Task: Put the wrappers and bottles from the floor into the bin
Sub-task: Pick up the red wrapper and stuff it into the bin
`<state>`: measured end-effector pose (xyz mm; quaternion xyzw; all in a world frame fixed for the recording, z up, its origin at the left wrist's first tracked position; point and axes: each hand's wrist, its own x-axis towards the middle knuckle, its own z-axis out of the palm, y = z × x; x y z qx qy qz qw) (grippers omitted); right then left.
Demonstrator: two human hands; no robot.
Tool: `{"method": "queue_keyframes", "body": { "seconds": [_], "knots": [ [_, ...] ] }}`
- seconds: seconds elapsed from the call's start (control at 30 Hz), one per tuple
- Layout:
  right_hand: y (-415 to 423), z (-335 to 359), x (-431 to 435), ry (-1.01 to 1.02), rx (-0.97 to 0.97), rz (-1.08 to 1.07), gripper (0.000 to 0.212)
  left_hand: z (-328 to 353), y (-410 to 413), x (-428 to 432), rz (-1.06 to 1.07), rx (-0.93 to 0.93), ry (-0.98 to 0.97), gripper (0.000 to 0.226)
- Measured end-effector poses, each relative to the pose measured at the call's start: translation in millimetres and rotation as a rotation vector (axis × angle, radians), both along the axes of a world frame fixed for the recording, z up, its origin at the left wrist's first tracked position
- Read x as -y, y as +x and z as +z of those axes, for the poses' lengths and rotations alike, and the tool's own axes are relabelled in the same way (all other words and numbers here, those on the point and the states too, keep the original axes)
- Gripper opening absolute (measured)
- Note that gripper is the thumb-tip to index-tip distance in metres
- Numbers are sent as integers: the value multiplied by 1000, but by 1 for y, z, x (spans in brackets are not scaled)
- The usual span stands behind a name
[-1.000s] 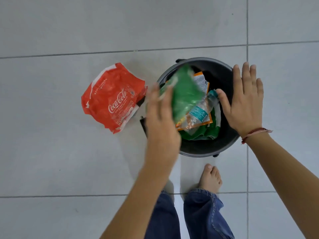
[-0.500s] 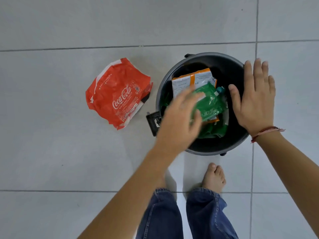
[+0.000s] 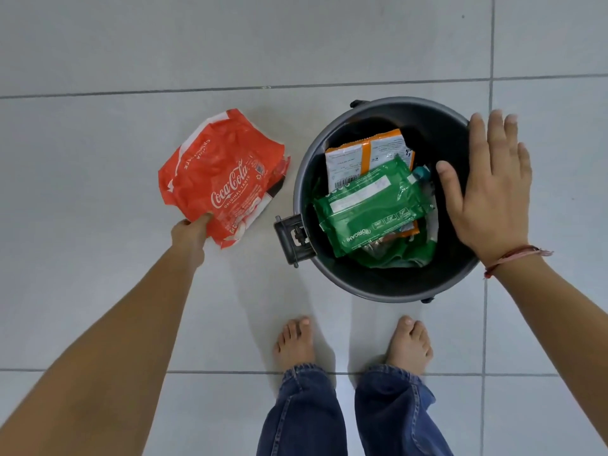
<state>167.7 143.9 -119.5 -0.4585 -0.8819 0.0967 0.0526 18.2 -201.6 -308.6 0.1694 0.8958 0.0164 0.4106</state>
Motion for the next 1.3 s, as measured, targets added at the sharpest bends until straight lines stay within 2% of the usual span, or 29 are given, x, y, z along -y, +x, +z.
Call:
{"method": "queue_keyframes", "body": {
  "seconds": [0.03,0.07,0.1,0.13,0.17,0.2,0.27,0.3,0.37,0.43,0.5,0.53,0.6,0.73,0.93,1.07,1.17,1.3],
  "knots": [
    [0,1,0,-6,-4,-5,60,4,-38,0,-130,-111,0,45],
    [-1,2,0,-14,-8,-9,60,21,-69,-11,-61,-181,-87,45],
    [-1,2,0,-21,-12,-10,60,43,-103,-28,302,-73,-74,41],
    [-1,2,0,-27,-13,-11,60,67,-130,-50,646,-124,57,34],
    [-1,2,-1,-32,-13,-13,61,94,-148,-74,736,-220,232,29],
    [-2,3,-1,-36,-11,-15,61,122,-150,-94,693,-348,418,26],
    [-2,5,-2,-50,-3,-21,60,201,-127,-118,608,-498,636,23],
    [-2,5,-2,-60,2,-20,60,232,-116,-125,486,-520,737,24],
    [-2,7,-3,-87,3,-21,59,272,-93,-121,183,-522,817,21],
    [-2,7,-3,-121,-12,-24,57,293,-68,-128,-226,-433,761,26],
    [-2,9,-4,-157,-48,-32,56,304,-35,-139,-556,-292,633,50],
    [-2,9,-4,-171,-67,-35,55,302,-23,-147,-655,-224,524,58],
    [-1,9,-4,-191,-102,-43,52,289,-4,-160,-758,-118,330,52],
    [0,8,-4,-219,-133,-47,51,245,22,-186,-744,29,350,34],
    [-1,8,-5,-237,-159,-69,53,190,60,-239,-626,344,398,44],
    [-1,9,-5,-231,-159,-58,53,156,59,-243,-613,315,442,67],
    [-1,9,-4,-223,-146,-61,54,141,45,-242,-730,290,423,85],
    [-2,11,-2,-198,-127,-62,54,144,37,-246,-785,339,347,89]
  ]
}}
